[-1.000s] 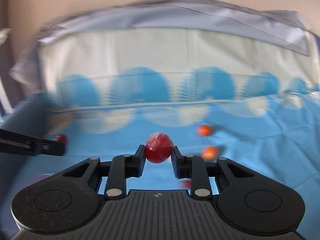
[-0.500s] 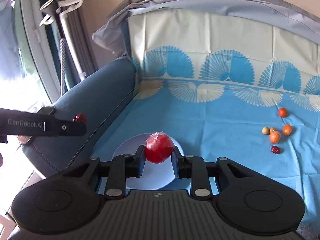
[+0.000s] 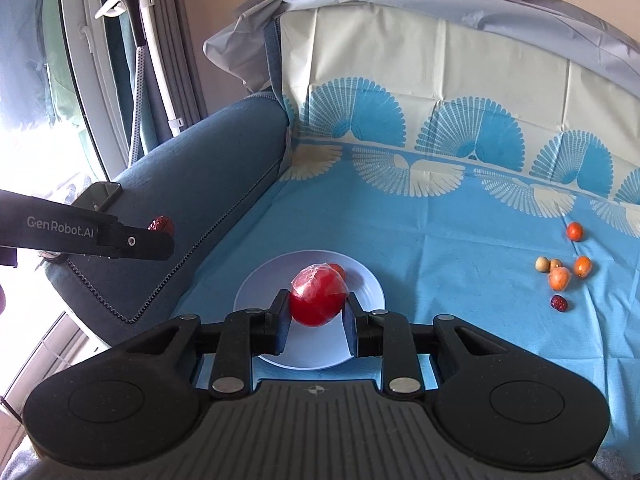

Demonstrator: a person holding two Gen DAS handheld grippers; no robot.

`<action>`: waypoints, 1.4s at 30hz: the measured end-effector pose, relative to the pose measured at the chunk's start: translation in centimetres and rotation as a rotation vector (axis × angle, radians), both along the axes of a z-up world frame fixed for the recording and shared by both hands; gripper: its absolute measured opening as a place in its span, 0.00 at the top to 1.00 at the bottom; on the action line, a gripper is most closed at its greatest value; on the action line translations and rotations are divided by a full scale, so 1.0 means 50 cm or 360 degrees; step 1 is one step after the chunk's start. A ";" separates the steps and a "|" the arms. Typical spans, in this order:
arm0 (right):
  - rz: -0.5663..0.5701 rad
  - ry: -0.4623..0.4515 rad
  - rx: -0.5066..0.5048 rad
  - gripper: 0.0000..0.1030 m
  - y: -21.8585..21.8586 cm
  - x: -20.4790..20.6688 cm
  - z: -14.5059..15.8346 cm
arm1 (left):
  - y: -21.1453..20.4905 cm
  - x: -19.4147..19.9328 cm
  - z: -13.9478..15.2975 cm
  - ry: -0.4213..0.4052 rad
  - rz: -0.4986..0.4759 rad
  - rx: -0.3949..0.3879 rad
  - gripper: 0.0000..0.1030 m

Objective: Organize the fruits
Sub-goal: 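Move both fruits over the white plate and open both tools to release them, then lift both open tools away from the plate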

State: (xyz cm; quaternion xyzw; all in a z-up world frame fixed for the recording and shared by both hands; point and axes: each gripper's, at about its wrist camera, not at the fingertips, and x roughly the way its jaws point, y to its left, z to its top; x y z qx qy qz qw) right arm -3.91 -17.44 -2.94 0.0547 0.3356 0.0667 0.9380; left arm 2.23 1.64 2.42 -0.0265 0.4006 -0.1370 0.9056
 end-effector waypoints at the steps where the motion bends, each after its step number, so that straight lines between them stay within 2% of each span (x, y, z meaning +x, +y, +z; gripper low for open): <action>1: -0.0004 0.0010 -0.0002 0.72 0.000 0.005 -0.005 | -0.005 0.010 -0.006 0.0016 -0.0004 0.0013 0.80; 11: -0.0024 0.0139 -0.0045 0.72 -0.005 0.086 -0.081 | -0.047 0.112 -0.090 0.0126 -0.0038 0.0090 0.80; 20: 0.0000 0.0322 -0.0094 0.72 0.006 0.166 -0.184 | -0.082 0.212 -0.227 0.0328 -0.0109 0.0155 0.80; 25: 0.0021 0.0415 -0.0113 0.72 0.011 0.213 -0.234 | -0.090 0.255 -0.284 0.0399 -0.0116 0.0215 0.80; 26: 0.0026 0.0423 -0.0116 0.71 0.011 0.221 -0.240 | -0.090 0.261 -0.289 0.0392 -0.0122 0.0219 0.74; 27: 0.0034 0.0427 -0.0121 0.70 0.012 0.229 -0.243 | -0.089 0.266 -0.291 0.0376 -0.0137 0.0215 0.63; 28: 0.0045 0.0419 -0.0126 0.68 0.013 0.238 -0.245 | -0.089 0.272 -0.289 0.0362 -0.0148 0.0220 0.32; 29: 0.0058 0.0402 -0.0132 0.54 0.015 0.245 -0.241 | -0.089 0.275 -0.280 0.0333 -0.0130 0.0233 0.08; 30: 0.0061 0.0375 -0.0142 0.35 0.014 0.251 -0.236 | -0.084 0.275 -0.267 0.0279 -0.0089 0.0242 0.02; 32: 0.0036 0.0301 -0.0163 0.16 0.012 0.255 -0.212 | -0.076 0.269 -0.233 0.0202 -0.0023 0.0249 0.00; 33: 0.0016 0.0272 -0.0169 0.11 0.009 0.252 -0.199 | -0.070 0.266 -0.217 0.0202 -0.0006 0.0257 0.00; 36: -0.0021 0.0263 -0.0115 0.05 -0.006 0.222 -0.166 | -0.043 0.234 -0.175 0.0195 0.0072 0.0234 0.00; 42: -0.0052 0.0316 -0.0026 0.04 -0.018 0.099 -0.119 | 0.003 0.123 -0.131 0.0240 0.0175 0.0220 0.00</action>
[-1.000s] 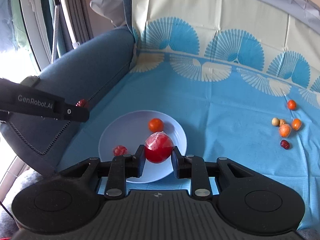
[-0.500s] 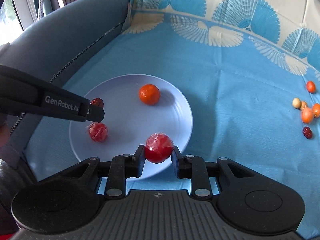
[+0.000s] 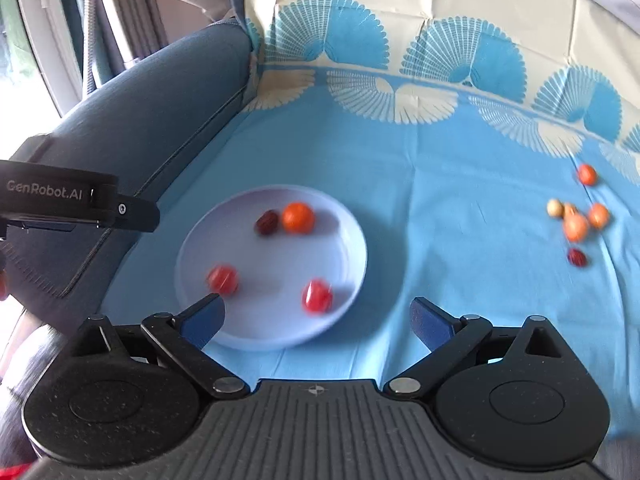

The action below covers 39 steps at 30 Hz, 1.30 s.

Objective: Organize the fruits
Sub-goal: 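Lift both open tools away from the plate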

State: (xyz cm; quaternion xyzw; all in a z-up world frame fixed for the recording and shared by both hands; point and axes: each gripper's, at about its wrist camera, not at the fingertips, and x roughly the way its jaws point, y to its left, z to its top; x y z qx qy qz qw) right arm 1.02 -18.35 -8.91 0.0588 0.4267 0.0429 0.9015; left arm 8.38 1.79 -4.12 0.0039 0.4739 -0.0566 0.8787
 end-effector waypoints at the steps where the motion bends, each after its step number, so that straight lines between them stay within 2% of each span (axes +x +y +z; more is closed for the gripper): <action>1: -0.0001 -0.0003 0.0001 0.04 0.004 -0.020 0.010 | 0.005 -0.016 0.009 0.0000 0.0009 0.0002 0.00; 8: 0.0030 -0.0158 -0.0030 0.03 0.034 -0.127 0.080 | 0.027 -0.126 0.062 -0.0078 0.0003 -0.0031 0.00; 18: 0.0063 -0.0350 -0.0103 0.01 0.055 -0.214 0.143 | 0.021 -0.228 0.130 -0.0260 -0.0010 -0.0087 0.00; 28: 0.0044 -0.0433 -0.0097 0.01 0.049 -0.255 0.166 | 0.010 -0.268 0.156 -0.0325 -0.0031 -0.0084 0.00; 39: 0.0041 -0.0420 -0.0081 0.01 0.048 -0.255 0.160 | 0.008 -0.267 0.151 -0.0312 -0.0041 -0.0069 0.00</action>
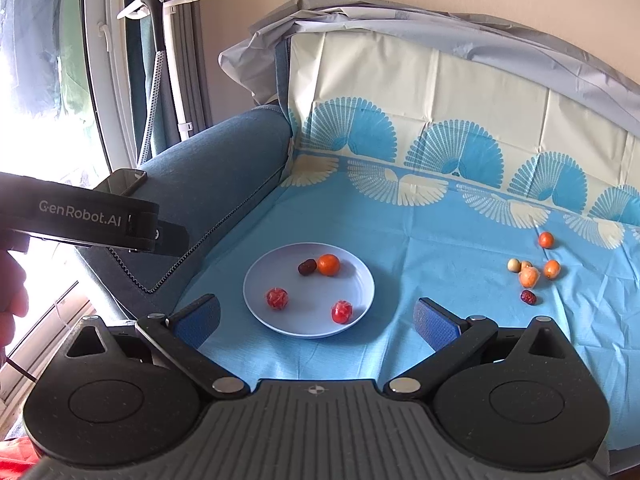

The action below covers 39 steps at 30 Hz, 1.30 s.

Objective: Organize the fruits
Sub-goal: 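Lift both open tools away from the plate, then grasp a wrapped mandarin with the left tool while the right tool grasps another mandarin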

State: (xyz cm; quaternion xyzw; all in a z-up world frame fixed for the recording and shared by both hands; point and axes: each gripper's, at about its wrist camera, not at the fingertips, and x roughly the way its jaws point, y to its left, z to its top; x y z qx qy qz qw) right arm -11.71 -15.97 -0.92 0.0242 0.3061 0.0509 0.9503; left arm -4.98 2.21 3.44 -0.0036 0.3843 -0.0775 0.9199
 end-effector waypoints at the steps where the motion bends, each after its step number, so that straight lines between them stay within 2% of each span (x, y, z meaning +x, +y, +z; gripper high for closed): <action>1: -0.0001 0.0004 0.0001 0.01 0.001 0.000 -0.001 | 0.000 0.003 -0.001 0.0006 -0.0002 0.0002 0.00; 8: -0.0024 0.0034 0.0034 0.01 -0.012 0.015 -0.012 | -0.009 0.019 -0.012 0.0044 -0.0002 0.0033 0.00; 13: -0.0153 0.0004 0.0036 0.01 -0.062 0.029 -0.017 | -0.041 0.051 -0.014 0.0094 -0.0017 0.0051 0.00; 17: -0.0391 -0.0068 -0.0006 0.01 -0.173 0.045 -0.011 | -0.121 0.095 -0.010 0.0073 -0.0114 0.0085 0.00; 21: -0.0703 -0.0101 -0.0055 0.01 -0.337 0.067 -0.026 | -0.277 0.163 -0.033 0.0079 -0.0333 0.0171 0.00; 26: -0.0948 -0.0102 -0.0158 0.01 -0.540 0.125 -0.089 | -0.520 0.259 -0.109 0.0189 -0.0692 0.0112 0.00; 30: -0.0877 -0.0008 -0.0270 0.01 -0.700 0.235 -0.203 | -0.703 0.360 -0.217 0.0305 -0.0872 0.0080 0.00; 34: -0.0709 0.0177 -0.0301 0.02 -0.803 0.367 -0.332 | -0.827 0.458 -0.341 0.0435 -0.0849 0.0112 0.00; 39: -0.0539 0.0214 -0.0310 0.02 -0.846 0.435 -0.429 | -0.919 0.549 -0.455 0.0631 -0.0826 0.0112 0.00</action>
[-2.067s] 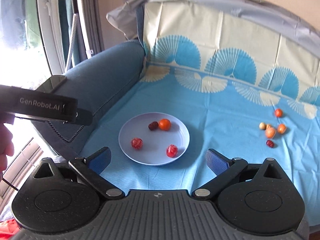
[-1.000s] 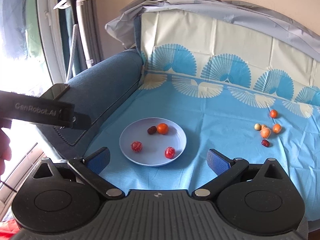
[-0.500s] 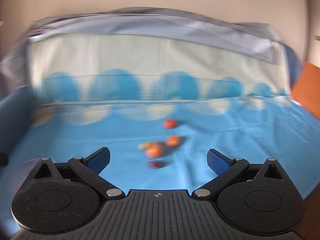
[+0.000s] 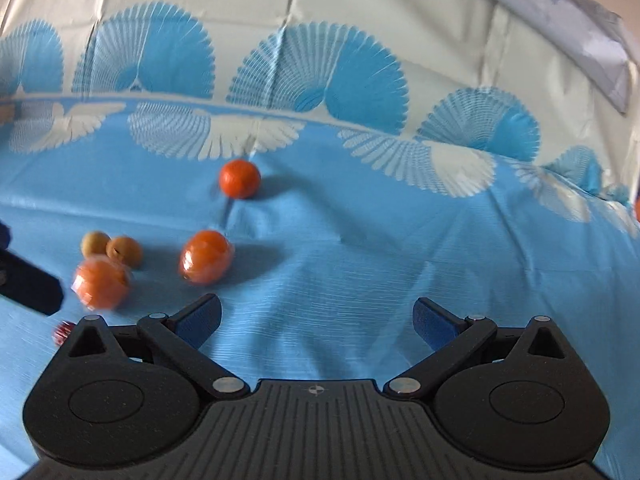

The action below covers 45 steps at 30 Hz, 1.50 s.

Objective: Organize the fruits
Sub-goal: 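Grasp a wrapped mandarin with the left tool while the right tool grasps another mandarin, then carry both mandarins over the white plate and lower them toward it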

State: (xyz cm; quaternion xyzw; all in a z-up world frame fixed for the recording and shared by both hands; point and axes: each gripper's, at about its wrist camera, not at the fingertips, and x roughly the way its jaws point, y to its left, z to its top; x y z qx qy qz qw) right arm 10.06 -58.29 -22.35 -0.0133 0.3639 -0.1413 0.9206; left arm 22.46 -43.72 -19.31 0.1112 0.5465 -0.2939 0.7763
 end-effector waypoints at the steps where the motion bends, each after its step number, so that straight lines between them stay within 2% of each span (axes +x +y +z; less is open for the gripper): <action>1: 0.0045 -0.0007 0.0004 0.02 -0.003 0.006 -0.012 | -0.012 0.012 -0.016 0.0019 0.0006 0.0015 0.01; 2: 0.0081 -0.0010 0.0015 0.02 -0.007 0.012 -0.022 | -0.017 0.025 -0.023 0.0038 0.0008 0.0016 0.08; 3: 0.0105 -0.0014 0.0034 0.02 -0.010 0.021 -0.028 | -0.020 0.033 -0.033 0.0050 0.0011 0.0004 0.19; 4: 0.0127 -0.0022 0.0059 0.02 -0.011 0.027 -0.032 | -0.023 0.039 -0.037 0.0079 0.0012 0.0020 0.43; 6: 0.0177 -0.0070 0.0103 0.02 -0.005 0.036 -0.035 | -0.006 0.040 -0.030 0.0060 0.0010 -0.0010 0.62; 7: 0.0205 -0.0102 0.0115 0.02 0.002 0.039 -0.033 | 0.007 0.042 -0.027 0.0078 -0.0003 -0.0056 0.62; 11: 0.0285 -0.0173 0.0108 0.07 0.043 0.074 -0.030 | 0.066 0.041 -0.016 0.0103 0.0098 -0.0083 0.62; 14: 0.0251 -0.0082 0.0128 0.34 0.067 0.105 -0.052 | 0.112 0.031 0.003 0.0066 0.0151 -0.0067 0.62; 15: 0.0217 -0.0114 0.0138 0.57 0.069 0.102 -0.051 | 0.131 0.028 0.012 0.0061 0.0174 -0.0070 0.62; 16: 0.0191 -0.0115 0.0131 0.63 0.070 0.099 -0.047 | 0.148 0.022 0.024 0.0053 0.0199 -0.0071 0.62; 19: -0.0023 -0.0142 0.0141 0.63 0.055 0.073 -0.017 | 0.211 0.000 0.073 0.0009 0.0264 -0.0082 0.62; 22: -0.0199 -0.0242 0.0141 0.63 0.043 0.011 0.049 | 0.279 -0.039 0.132 -0.0051 0.0329 -0.0015 0.62; 26: -0.0258 -0.0403 0.0209 0.63 0.079 -0.095 0.168 | 0.382 -0.104 0.217 -0.0134 0.0412 0.0031 0.62; 29: -0.0210 -0.0503 0.0271 0.63 0.154 -0.172 0.242 | 0.458 -0.160 0.278 -0.0197 0.0477 0.0063 0.62; 32: -0.0118 -0.0512 0.0349 0.63 0.259 -0.230 0.291 | 0.537 -0.221 0.332 -0.0230 0.0514 0.0025 0.62; 36: 0.0075 -0.0490 0.0470 0.63 0.422 -0.292 0.346 | 0.643 -0.301 0.386 -0.0241 0.0577 -0.0062 0.62; 40: 0.0287 -0.0426 0.0615 0.63 0.570 -0.337 0.383 | 0.737 -0.370 0.420 -0.0282 0.0685 -0.0082 0.62; 43: 0.0429 -0.0346 0.0631 0.63 0.663 -0.365 0.399 | 0.800 -0.416 0.443 -0.0326 0.0738 -0.0142 0.62; 45: 0.0500 -0.0305 0.0598 0.63 0.714 -0.381 0.407 | 0.832 -0.447 0.454 -0.0372 0.0757 -0.0138 0.62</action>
